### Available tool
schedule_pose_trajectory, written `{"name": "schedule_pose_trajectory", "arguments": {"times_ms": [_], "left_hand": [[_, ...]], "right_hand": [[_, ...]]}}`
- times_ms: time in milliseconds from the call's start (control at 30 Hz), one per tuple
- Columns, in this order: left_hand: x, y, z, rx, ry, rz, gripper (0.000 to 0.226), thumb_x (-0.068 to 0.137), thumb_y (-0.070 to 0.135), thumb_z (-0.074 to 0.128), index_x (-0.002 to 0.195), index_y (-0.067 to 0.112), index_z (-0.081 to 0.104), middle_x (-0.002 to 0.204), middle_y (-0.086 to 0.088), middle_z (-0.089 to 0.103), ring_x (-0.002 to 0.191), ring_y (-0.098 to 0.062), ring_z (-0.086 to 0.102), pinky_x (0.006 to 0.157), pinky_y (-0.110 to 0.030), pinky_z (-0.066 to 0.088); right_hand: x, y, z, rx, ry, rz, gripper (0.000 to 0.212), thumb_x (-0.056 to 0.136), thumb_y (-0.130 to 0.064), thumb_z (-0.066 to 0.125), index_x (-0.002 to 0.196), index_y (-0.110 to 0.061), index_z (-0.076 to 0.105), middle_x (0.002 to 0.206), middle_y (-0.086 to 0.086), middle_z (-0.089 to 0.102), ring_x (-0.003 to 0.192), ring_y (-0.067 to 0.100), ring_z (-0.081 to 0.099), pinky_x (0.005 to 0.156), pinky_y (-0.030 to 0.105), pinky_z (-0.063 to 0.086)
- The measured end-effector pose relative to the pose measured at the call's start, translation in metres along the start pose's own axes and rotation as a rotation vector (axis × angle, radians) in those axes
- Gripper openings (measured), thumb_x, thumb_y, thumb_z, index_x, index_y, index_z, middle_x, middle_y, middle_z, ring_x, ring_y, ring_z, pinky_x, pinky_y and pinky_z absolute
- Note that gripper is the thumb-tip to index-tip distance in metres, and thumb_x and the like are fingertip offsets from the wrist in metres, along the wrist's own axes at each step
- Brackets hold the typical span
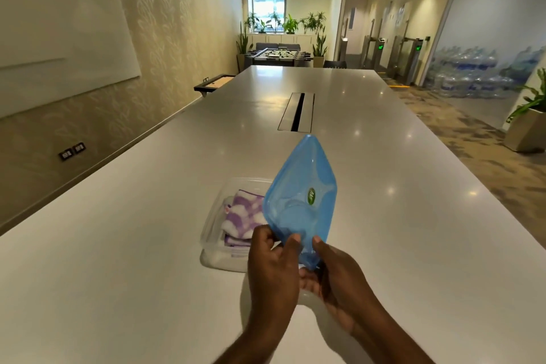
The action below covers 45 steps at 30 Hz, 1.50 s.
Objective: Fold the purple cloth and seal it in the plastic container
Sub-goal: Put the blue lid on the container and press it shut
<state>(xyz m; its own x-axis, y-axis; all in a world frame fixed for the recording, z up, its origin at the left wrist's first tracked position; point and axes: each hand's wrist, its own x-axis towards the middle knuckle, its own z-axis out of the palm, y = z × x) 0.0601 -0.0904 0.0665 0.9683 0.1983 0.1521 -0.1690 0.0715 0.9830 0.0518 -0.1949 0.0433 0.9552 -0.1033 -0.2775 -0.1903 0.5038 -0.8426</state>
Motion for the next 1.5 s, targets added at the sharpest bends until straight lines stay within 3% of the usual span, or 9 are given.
{"name": "schedule_pose_trajectory", "arguments": {"times_ms": [100, 200, 367, 533, 633, 1000, 1233, 1400, 1500], "left_hand": [[0.012, 0.006, -0.024, 0.02, 0.042, 0.042, 0.025, 0.081, 0.017, 0.07, 0.104, 0.02, 0.061, 0.095, 0.006, 0.072, 0.082, -0.007, 0.071, 0.07, -0.031, 0.059], [0.029, 0.014, -0.057, 0.282, 0.134, 0.234, 0.03, 0.083, 0.046, 0.058, 0.101, 0.023, 0.066, 0.086, 0.011, 0.07, 0.077, -0.003, 0.067, 0.066, -0.022, 0.054], [0.052, 0.005, -0.094, 0.686, 0.159, 0.307, 0.043, 0.092, 0.043, 0.039, 0.097, 0.01, 0.066, 0.096, -0.008, 0.067, 0.09, -0.03, 0.058, 0.078, -0.043, 0.049], [0.058, -0.015, -0.106, 0.773, 0.172, 0.24, 0.037, 0.096, 0.03, 0.04, 0.101, 0.005, 0.066, 0.105, -0.012, 0.066, 0.099, -0.035, 0.057, 0.083, -0.047, 0.049], [0.06, -0.025, -0.11, 0.755, 0.161, 0.2, 0.037, 0.096, 0.028, 0.04, 0.102, 0.003, 0.066, 0.106, -0.013, 0.066, 0.1, -0.034, 0.058, 0.085, -0.046, 0.049], [0.064, -0.041, -0.112, 0.722, 0.117, 0.083, 0.043, 0.096, 0.041, 0.037, 0.107, 0.01, 0.065, 0.102, -0.009, 0.069, 0.094, -0.027, 0.063, 0.075, -0.031, 0.048], [0.071, -0.044, -0.111, 0.611, 0.174, -0.017, 0.027, 0.093, 0.036, 0.049, 0.106, 0.018, 0.065, 0.095, 0.001, 0.069, 0.082, -0.019, 0.059, 0.067, -0.026, 0.04], [0.074, -0.045, -0.112, 0.571, 0.192, -0.04, 0.024, 0.092, 0.032, 0.054, 0.106, 0.016, 0.066, 0.096, -0.003, 0.069, 0.081, -0.018, 0.057, 0.07, -0.026, 0.039], [0.077, -0.046, -0.114, 0.502, 0.147, -0.092, 0.028, 0.09, 0.035, 0.057, 0.111, 0.018, 0.062, 0.096, -0.005, 0.069, 0.083, -0.025, 0.065, 0.072, -0.034, 0.05]], "right_hand": [[0.01, -0.008, 0.009, -0.208, 0.052, -0.173, 0.031, 0.093, -0.028, 0.059, 0.096, 0.003, 0.064, 0.065, 0.009, 0.058, 0.05, 0.017, 0.054, 0.049, 0.031, 0.05], [0.016, -0.014, 0.021, -0.339, -0.002, -0.24, 0.031, 0.093, -0.029, 0.059, 0.092, 0.002, 0.064, 0.058, 0.003, 0.053, 0.048, 0.016, 0.05, 0.046, 0.029, 0.047], [0.023, -0.009, 0.043, -0.682, 0.034, -0.293, 0.028, 0.092, -0.04, 0.058, 0.085, -0.013, 0.062, 0.05, -0.001, 0.06, 0.042, 0.014, 0.056, 0.043, 0.024, 0.046], [0.034, 0.005, 0.055, -0.953, 0.135, -0.362, 0.03, 0.092, -0.044, 0.054, 0.092, -0.016, 0.062, 0.076, 0.003, 0.067, 0.065, 0.02, 0.065, 0.055, 0.034, 0.053], [0.04, 0.014, 0.057, -1.05, 0.176, -0.391, 0.031, 0.093, -0.047, 0.049, 0.095, -0.018, 0.061, 0.087, -0.003, 0.065, 0.072, 0.011, 0.06, 0.053, 0.021, 0.04], [0.049, 0.032, 0.045, -1.141, 0.219, -0.364, 0.039, 0.095, -0.05, 0.043, 0.103, -0.018, 0.064, 0.087, -0.001, 0.066, 0.076, 0.018, 0.061, 0.053, 0.022, 0.037], [0.057, 0.031, 0.04, -1.133, 0.208, -0.4, 0.036, 0.099, -0.042, 0.041, 0.092, -0.014, 0.063, 0.075, -0.002, 0.061, 0.063, 0.006, 0.052, 0.049, 0.015, 0.037], [0.064, 0.034, 0.038, -0.994, 0.206, -0.373, 0.032, 0.099, -0.038, 0.044, 0.102, -0.014, 0.065, 0.091, 0.003, 0.069, 0.069, 0.012, 0.058, 0.053, 0.013, 0.038], [0.071, 0.033, 0.037, -0.821, 0.222, -0.296, 0.032, 0.096, -0.041, 0.051, 0.108, -0.015, 0.064, 0.095, 0.008, 0.07, 0.06, 0.011, 0.052, 0.056, 0.025, 0.04]]}}
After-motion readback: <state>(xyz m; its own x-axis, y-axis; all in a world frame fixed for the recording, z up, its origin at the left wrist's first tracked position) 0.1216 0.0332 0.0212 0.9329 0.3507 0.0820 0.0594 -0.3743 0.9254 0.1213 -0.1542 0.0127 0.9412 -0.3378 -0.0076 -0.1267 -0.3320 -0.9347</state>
